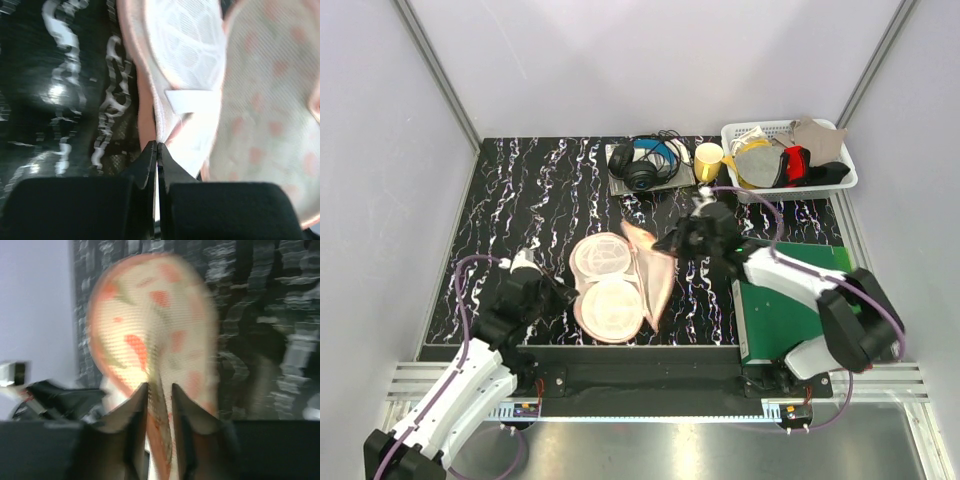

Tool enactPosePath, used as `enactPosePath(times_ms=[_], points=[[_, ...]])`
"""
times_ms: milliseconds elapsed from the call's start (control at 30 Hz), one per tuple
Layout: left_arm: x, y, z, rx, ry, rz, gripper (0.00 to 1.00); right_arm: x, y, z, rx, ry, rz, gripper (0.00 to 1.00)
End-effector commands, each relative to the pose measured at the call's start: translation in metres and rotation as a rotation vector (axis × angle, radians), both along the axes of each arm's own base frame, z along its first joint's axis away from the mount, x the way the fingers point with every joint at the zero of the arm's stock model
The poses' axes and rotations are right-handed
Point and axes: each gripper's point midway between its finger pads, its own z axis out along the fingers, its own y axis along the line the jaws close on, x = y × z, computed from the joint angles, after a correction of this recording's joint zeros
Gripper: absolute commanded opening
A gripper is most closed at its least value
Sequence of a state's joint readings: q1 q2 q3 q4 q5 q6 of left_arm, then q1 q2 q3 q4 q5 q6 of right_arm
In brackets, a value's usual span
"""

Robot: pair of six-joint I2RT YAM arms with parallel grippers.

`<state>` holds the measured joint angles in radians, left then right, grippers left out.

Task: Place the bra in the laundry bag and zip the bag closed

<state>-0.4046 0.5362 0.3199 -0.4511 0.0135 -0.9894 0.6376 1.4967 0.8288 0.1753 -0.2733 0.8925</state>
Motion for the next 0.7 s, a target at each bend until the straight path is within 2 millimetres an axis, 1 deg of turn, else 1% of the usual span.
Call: enactPosePath(times_ms=[0,33,67,100,133,167,200,233,267,300,333,367,400,433,467,500,533,567,600,633,667], points=[[0.014,0.034,0.021,0.148,-0.079,0.123,0.09,-0.004,-0.088,-0.031,-0.277,-0.015,-0.119,0.41],[0.015,0.037,0.025,0.164,-0.091,0.122,0.23,-0.012,-0.109,-0.044,-0.384,0.015,-0.154,0.54],[0.016,0.037,0.028,0.191,-0.108,0.098,0.41,-0.015,-0.117,-0.034,-0.408,-0.016,-0.154,0.58],[0.018,0.037,0.038,0.195,-0.133,0.088,0.65,-0.015,-0.126,-0.03,-0.453,-0.048,-0.153,0.63],[0.019,0.037,0.04,0.207,-0.14,0.078,0.74,-0.02,-0.138,-0.03,-0.507,-0.039,-0.172,0.76],[0.02,0.037,0.047,0.218,-0.159,0.066,0.8,-0.02,-0.145,-0.019,-0.518,-0.07,-0.197,0.84],[0.021,0.036,0.05,0.221,-0.165,0.057,0.82,-0.014,-0.16,-0.011,-0.575,-0.096,-0.254,0.91],[0.021,0.032,0.051,0.22,-0.163,0.03,0.82,-0.011,-0.168,0.001,-0.593,-0.132,-0.293,0.99],[0.023,0.027,0.057,0.205,-0.176,0.01,0.82,-0.005,-0.175,0.013,-0.62,-0.169,-0.324,1.0],[0.023,0.022,0.056,0.195,-0.162,-0.013,0.81,0.001,-0.189,0.021,-0.664,-0.2,-0.387,0.99],[0.02,0.01,0.058,0.151,-0.157,-0.068,0.81,0.006,-0.199,0.033,-0.675,-0.23,-0.436,1.0],[0.021,0.002,0.061,0.118,-0.171,-0.094,0.8,0.015,-0.214,0.051,-0.708,-0.269,-0.518,1.0],[0.014,-0.014,0.063,0.059,-0.165,-0.166,0.79,0.021,-0.222,0.061,-0.726,-0.288,-0.564,1.0],[0.011,-0.021,0.058,0.021,-0.156,-0.188,0.78,0.028,-0.231,0.066,-0.75,-0.292,-0.599,1.0],[0.013,-0.029,0.065,-0.02,-0.191,-0.215,0.78,0.04,-0.244,0.085,-0.762,-0.317,-0.637,1.0],[0.007,-0.039,0.067,-0.063,-0.201,-0.263,0.77,0.049,-0.253,0.09,-0.771,-0.31,-0.65,1.0],[0.006,-0.045,0.066,-0.092,-0.216,-0.279,0.77,0.06,-0.257,0.087,-0.786,-0.29,-0.642,1.0],[0.004,-0.048,0.068,-0.109,-0.228,-0.296,0.77,0.075,-0.274,0.105,-0.769,-0.299,-0.674,1.0],[0.0,-0.053,0.069,-0.128,-0.24,-0.327,0.77,0.084,-0.284,0.109,-0.773,-0.293,-0.696,1.0],[-0.002,-0.056,0.068,-0.134,-0.25,-0.345,0.77,0.096,-0.293,0.103,-0.792,-0.266,-0.708,1.0],[-0.002,-0.057,0.069,-0.135,-0.258,-0.355,0.78,0.108,-0.316,0.118,-0.785,-0.27,-0.762,1.0]])
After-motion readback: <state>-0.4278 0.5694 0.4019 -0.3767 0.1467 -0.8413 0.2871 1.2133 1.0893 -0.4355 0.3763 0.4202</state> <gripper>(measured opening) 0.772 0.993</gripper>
